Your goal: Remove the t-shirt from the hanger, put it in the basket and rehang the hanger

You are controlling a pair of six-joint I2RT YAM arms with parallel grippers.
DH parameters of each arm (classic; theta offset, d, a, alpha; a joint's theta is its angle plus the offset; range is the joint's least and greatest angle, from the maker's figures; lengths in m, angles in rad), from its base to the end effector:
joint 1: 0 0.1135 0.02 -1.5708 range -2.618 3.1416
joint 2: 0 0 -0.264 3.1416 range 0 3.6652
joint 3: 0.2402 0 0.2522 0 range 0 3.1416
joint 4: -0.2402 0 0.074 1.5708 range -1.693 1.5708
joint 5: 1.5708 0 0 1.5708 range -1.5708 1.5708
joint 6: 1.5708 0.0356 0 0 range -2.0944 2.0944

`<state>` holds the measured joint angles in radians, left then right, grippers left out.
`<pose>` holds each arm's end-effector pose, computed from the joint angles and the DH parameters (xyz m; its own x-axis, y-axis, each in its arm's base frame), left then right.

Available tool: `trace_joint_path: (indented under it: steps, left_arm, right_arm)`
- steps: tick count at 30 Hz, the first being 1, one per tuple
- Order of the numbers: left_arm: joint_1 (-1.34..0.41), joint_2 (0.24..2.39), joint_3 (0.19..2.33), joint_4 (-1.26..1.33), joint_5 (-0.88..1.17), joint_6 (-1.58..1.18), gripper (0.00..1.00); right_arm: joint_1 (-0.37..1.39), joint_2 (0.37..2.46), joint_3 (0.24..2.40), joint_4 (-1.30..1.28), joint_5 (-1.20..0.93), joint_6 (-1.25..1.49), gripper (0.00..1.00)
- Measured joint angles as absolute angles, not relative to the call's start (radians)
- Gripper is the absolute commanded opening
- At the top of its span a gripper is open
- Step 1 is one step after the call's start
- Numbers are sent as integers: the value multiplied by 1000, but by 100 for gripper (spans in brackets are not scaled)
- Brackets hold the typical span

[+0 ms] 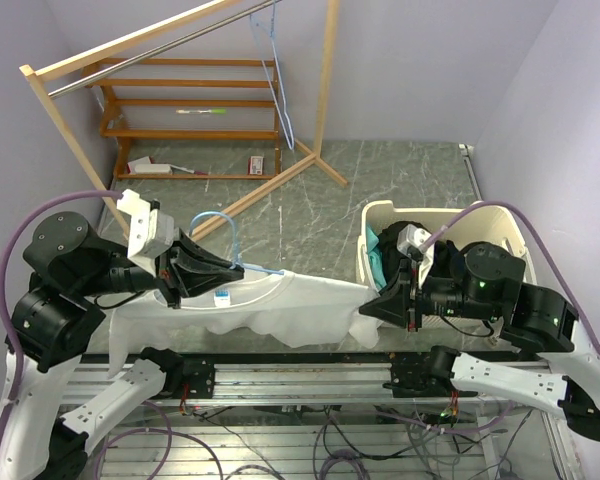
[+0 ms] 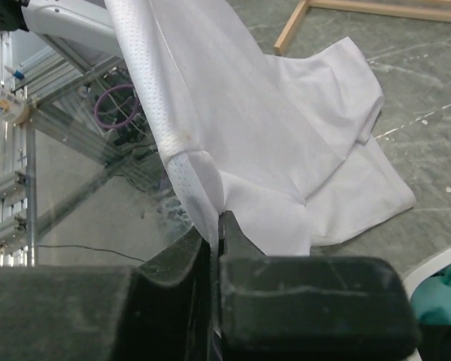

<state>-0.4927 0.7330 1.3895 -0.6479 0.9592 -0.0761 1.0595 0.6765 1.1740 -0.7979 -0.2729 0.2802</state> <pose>0.0529 -0.0615 0.4880 -0.0679 -0.0131 -0.9976 0.9906 0.1180 -0.0690 0.0426 0.0956 0.4164 -0.4062 -0.1798 -0.8959 -0.8881 0.3084 0.3408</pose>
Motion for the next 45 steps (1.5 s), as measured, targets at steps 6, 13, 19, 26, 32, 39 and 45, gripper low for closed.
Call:
trace_joint_path:
  steps: [6,13,19,26,32,39,45]
  left_arm:
    - [-493,733,1449,-719,918,-38,7]
    - [-493,732,1514,-748,872,-21,7]
    - [-493,712,1559,-754,816,-14,7]
    - [-493,685,1557,-757,786,-24,7]
    - [-493,680,1485,-730,781,-39,7]
    - [-493,709,1349,-707,786,-39,7]
    - [-493,755,1287,-672,857,-38,7]
  right_arm:
    - [1060,649,1179,-857,-187,284,0]
    - [1060,592,1269,-1007,81,355,0]
    - [1060,539,1370,-1139,375,483,0]
    - [1061,467,1365,-1148,424,534,16]
    - [1060,555,1251,-1082,161,448,38]
    - [1060,646,1258,-984,-102,352,37]
    - [1060,685,1398,-899,-201,286,37]
